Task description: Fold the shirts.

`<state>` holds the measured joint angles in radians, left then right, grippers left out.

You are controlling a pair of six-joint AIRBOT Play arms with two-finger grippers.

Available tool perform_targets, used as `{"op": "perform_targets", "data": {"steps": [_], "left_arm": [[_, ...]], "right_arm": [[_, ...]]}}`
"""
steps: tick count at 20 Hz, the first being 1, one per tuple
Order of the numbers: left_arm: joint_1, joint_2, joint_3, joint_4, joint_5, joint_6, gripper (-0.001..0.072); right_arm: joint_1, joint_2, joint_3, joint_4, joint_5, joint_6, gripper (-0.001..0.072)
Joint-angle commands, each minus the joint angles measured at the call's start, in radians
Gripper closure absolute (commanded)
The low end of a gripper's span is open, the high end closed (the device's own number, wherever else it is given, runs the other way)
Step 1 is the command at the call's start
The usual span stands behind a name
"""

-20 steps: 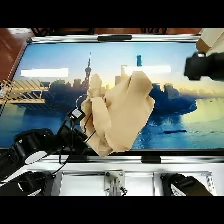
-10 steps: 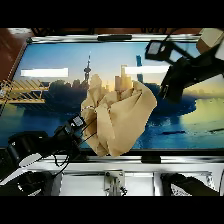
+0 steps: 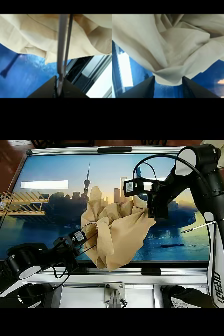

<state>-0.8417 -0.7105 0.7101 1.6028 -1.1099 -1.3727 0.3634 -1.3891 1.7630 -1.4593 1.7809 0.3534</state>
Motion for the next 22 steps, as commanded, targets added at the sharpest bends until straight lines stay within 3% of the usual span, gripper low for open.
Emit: {"op": "perform_targets", "data": {"steps": [1, 6, 10, 11, 13, 14, 19, 20, 22], "left_arm": [[0.0, 0.001, 0.001, 0.005, -0.001, 0.039, 0.0669], [0.0, 0.023, 0.001, 0.021, 0.012, 0.055, 0.0669], [0.001, 0.055, 0.001, 0.054, 0.028, 0.014, 0.0669], [0.0, 0.054, 0.001, 0.053, 0.029, 0.014, 0.0669], [0.0, 0.051, 0.001, 0.056, 0.029, 0.015, 0.0668], [0.001, 0.051, 0.0, 0.059, 0.037, 0.015, 0.0668], [0.001, 0.052, 0.001, 0.127, 0.087, 0.018, 0.0658], [0.001, 0.053, 0.001, 0.134, 0.085, 0.018, 0.0634], [0.001, 0.06, 0.001, 0.15, 0.067, 0.019, 0.0274]], "right_arm": [[0.007, -0.012, -0.002, 0.027, 0.0, -0.037, 0.0254], [0.008, -0.022, -0.069, 0.074, 0.018, -0.044, 0.0254], [0.008, -0.022, -0.124, 0.084, 0.031, -0.044, 0.0263], [0.008, -0.022, -0.126, 0.104, 0.031, -0.041, 0.0342], [0.008, -0.022, -0.126, 0.155, 0.038, -0.013, 0.0578], [0.008, -0.022, -0.126, 0.169, 0.044, -0.009, 0.0652], [0.007, -0.022, -0.126, 0.2, 0.064, 0.012, 0.0653], [0.007, -0.022, -0.126, 0.2, 0.064, 0.012, 0.0653], [0.007, -0.02, -0.126, 0.197, 0.064, 0.013, 0.0654]]}}
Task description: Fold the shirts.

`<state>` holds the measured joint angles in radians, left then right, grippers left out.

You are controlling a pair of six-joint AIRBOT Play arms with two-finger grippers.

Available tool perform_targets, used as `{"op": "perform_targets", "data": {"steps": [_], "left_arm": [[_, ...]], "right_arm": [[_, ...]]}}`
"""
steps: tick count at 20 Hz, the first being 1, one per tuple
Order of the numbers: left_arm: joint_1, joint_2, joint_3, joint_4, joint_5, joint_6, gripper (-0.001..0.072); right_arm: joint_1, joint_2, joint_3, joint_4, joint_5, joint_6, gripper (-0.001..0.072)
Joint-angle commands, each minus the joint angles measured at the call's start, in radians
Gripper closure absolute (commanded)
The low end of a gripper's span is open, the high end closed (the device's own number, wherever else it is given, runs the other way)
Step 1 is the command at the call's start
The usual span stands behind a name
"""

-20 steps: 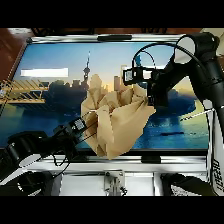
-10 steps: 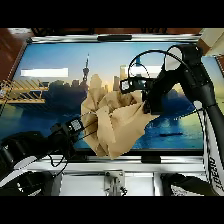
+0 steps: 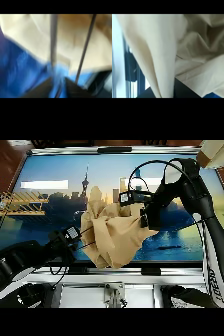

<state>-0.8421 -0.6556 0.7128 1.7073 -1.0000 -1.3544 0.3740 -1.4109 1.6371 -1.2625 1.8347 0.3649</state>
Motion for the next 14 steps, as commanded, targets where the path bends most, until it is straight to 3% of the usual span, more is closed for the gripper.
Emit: {"op": "perform_targets", "data": {"steps": [1, 5, 10, 12, 14], "left_arm": [[0.001, 0.013, 0.004, 0.048, -0.068, 0.0, 0.0123], [0.001, 0.043, 0.07, 0.056, -0.183, 0.0, 0.0019], [0.001, 0.084, 0.197, 0.06, -0.33, -0.001, 0.002], [0.001, 0.101, 0.227, 0.106, -0.444, -0.053, 0.0022], [0.002, 0.131, 0.229, 0.134, -0.475, -0.084, 0.0023]], "right_arm": [[-0.003, 0.007, 0.0, 0.0, 0.01, 0.001, 0.0654], [-0.005, 0.037, 0.0, -0.018, -0.008, 0.001, 0.0655], [-0.004, 0.037, 0.0, -0.004, -0.016, 0.051, 0.0656], [-0.004, 0.037, 0.0, -0.013, -0.04, 0.12, 0.0657], [-0.004, 0.037, 0.0, -0.013, -0.067, 0.151, 0.0658]]}}
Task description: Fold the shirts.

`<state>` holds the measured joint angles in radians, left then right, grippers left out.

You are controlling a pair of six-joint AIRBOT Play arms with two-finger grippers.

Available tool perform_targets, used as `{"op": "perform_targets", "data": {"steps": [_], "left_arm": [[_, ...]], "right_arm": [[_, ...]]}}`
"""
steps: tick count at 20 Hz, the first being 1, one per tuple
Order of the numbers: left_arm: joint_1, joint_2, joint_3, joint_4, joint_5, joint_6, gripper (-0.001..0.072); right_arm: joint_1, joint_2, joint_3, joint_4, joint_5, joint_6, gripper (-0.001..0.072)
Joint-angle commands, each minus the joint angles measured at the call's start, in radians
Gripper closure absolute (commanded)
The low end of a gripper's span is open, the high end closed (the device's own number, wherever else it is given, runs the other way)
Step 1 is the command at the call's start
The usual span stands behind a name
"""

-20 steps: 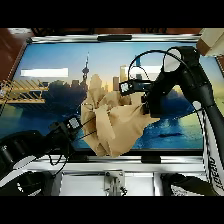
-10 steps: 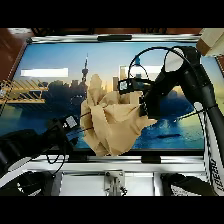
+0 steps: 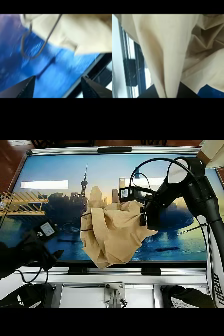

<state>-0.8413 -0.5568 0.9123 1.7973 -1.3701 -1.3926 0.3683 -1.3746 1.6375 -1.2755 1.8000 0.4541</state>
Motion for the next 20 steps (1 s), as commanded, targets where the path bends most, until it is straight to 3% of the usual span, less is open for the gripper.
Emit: {"op": "perform_targets", "data": {"steps": [1, 5, 8, 11, 14, 17, 20], "left_arm": [[0.0, 0.047, 0.029, 0.043, -0.105, -0.046, 0.0023], [0.001, 0.08, 0.029, 0.052, -0.105, -0.108, 0.0041], [0.032, 0.082, 0.008, 0.069, -0.107, -0.383, 0.0047], [0.093, 0.073, -0.129, 0.032, -0.04, -0.732, 0.0046], [0.111, 0.002, -0.206, -0.159, 0.228, -0.76, 0.0047], [0.122, -0.153, -0.205, -0.292, 0.4, -0.758, 0.0046], [0.124, -0.317, -0.201, -0.472, 0.525, -0.655, 0.0044]], "right_arm": [[0.002, 0.001, 0.0, 0.0, -0.039, 0.062, 0.0658], [0.002, 0.007, 0.0, 0.003, -0.04, 0.082, 0.0659], [0.002, 0.04, 0.0, -0.021, -0.064, 0.137, 0.0659], [0.002, 0.08, 0.0, -0.069, -0.106, 0.172, 0.0659], [0.002, 0.087, 0.0, -0.069, -0.117, 0.212, 0.0659], [0.002, 0.087, 0.0, -0.067, -0.135, 0.248, 0.0659], [0.002, 0.087, 0.0, -0.066, -0.137, 0.277, 0.0659]]}}
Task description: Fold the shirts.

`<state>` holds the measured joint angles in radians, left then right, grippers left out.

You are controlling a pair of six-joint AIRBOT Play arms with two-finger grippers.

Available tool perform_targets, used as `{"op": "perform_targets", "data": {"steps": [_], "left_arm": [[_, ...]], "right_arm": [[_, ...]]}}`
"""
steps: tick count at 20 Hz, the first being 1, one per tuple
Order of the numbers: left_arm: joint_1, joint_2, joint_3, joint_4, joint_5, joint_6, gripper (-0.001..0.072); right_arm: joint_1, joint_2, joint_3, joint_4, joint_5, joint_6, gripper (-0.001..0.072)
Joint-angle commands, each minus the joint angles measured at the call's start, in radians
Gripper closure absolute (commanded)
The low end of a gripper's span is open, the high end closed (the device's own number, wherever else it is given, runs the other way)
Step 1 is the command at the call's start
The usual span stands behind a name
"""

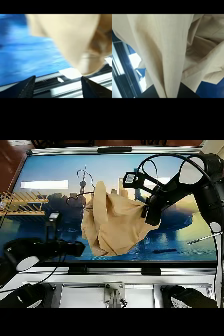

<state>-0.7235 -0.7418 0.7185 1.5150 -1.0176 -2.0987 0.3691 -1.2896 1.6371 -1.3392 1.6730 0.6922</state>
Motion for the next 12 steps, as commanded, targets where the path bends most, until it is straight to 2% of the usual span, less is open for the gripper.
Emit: {"op": "perform_targets", "data": {"steps": [1, 5, 8, 9, 11, 12], "left_arm": [[0.006, -0.174, -0.008, -0.234, 0.224, 0.103, 0.0044], [0.017, -0.266, -0.008, -0.187, 0.335, 0.131, 0.0046], [0.021, -0.3, -0.008, -0.17, 0.396, 0.206, 0.0049], [0.021, -0.307, -0.008, -0.147, 0.401, 0.206, 0.0084], [0.021, -0.307, -0.008, -0.093, 0.39, 0.206, 0.0238], [0.021, -0.307, -0.008, -0.076, 0.378, 0.206, 0.0251]], "right_arm": [[0.001, 0.002, 0.001, -0.003, -0.01, 0.04, 0.0659], [0.001, 0.002, 0.001, -0.004, -0.01, 0.04, 0.0659], [0.001, 0.002, 0.001, -0.005, -0.01, 0.04, 0.0659], [0.001, 0.002, 0.001, -0.006, -0.01, 0.04, 0.0659], [0.0, 0.002, 0.001, -0.006, -0.01, 0.04, 0.0659], [0.0, 0.002, 0.001, -0.006, -0.01, 0.04, 0.0658]]}}
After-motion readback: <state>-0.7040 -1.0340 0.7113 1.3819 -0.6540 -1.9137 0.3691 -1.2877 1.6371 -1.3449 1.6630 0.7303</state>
